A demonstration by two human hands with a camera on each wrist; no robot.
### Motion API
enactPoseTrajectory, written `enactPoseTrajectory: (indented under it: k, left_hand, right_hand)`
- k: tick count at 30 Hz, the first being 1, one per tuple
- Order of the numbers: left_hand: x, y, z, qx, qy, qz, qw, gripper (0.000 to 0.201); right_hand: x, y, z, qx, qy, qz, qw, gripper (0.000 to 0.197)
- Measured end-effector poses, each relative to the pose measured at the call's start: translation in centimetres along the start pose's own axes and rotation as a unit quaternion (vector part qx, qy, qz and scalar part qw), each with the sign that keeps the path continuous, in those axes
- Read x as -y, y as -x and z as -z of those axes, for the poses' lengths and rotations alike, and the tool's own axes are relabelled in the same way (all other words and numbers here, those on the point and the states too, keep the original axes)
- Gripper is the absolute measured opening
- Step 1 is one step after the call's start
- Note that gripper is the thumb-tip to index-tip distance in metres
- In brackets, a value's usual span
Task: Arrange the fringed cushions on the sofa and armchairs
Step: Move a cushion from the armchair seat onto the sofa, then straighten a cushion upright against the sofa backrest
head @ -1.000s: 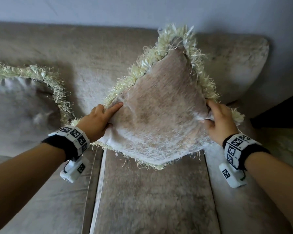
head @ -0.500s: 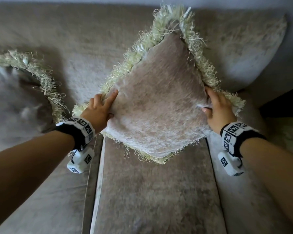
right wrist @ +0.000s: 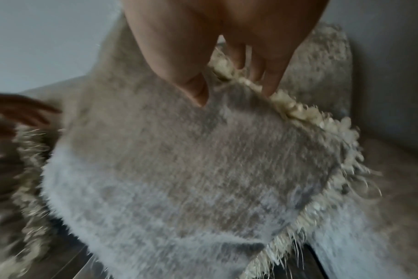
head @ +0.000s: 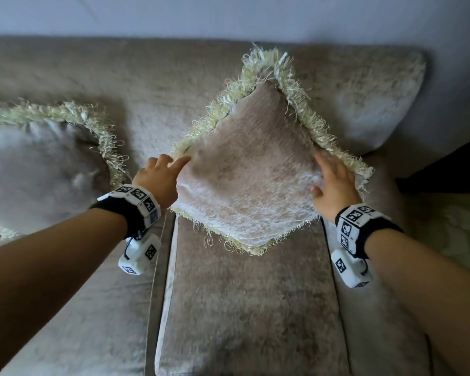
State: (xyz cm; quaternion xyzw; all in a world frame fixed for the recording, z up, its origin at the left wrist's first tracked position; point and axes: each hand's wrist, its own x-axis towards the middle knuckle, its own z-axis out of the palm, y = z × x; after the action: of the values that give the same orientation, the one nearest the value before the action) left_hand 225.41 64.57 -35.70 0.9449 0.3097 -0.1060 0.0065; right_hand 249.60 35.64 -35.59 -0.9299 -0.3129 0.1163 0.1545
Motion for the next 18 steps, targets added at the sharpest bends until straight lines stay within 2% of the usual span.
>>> enactPoseTrajectory:
  k: [4, 8, 14, 18]
  left_hand:
    - [0.1, 3.4, 6.7, -0.011, -0.015, -0.025, 1.0, 0.061]
    - [0.6, 6.4, 12.8, -0.024, -0.011, -0.017, 1.0, 0.052]
    - [1.5, 10.9, 18.5, -0.025, 0.025, -0.026, 0.999, 0.049]
    - [4.4, 13.1, 20.6, -0.039, 0.048, -0.038, 0.997, 0.048]
  right_hand:
    - [3.5, 2.1, 3.9, 0.033, 0.013, 0.071, 0.997, 0.07]
    - [7.9, 4.4, 8.5, 0.025, -0.007, 0.096, 0.995, 0.06]
    - [12.8, 7.8, 14.6, 0.053, -0.021, 0.118, 0.991, 0.054]
    - [16.2, 9.6, 17.2, 0.071, 0.01, 0.12, 0.99, 0.053]
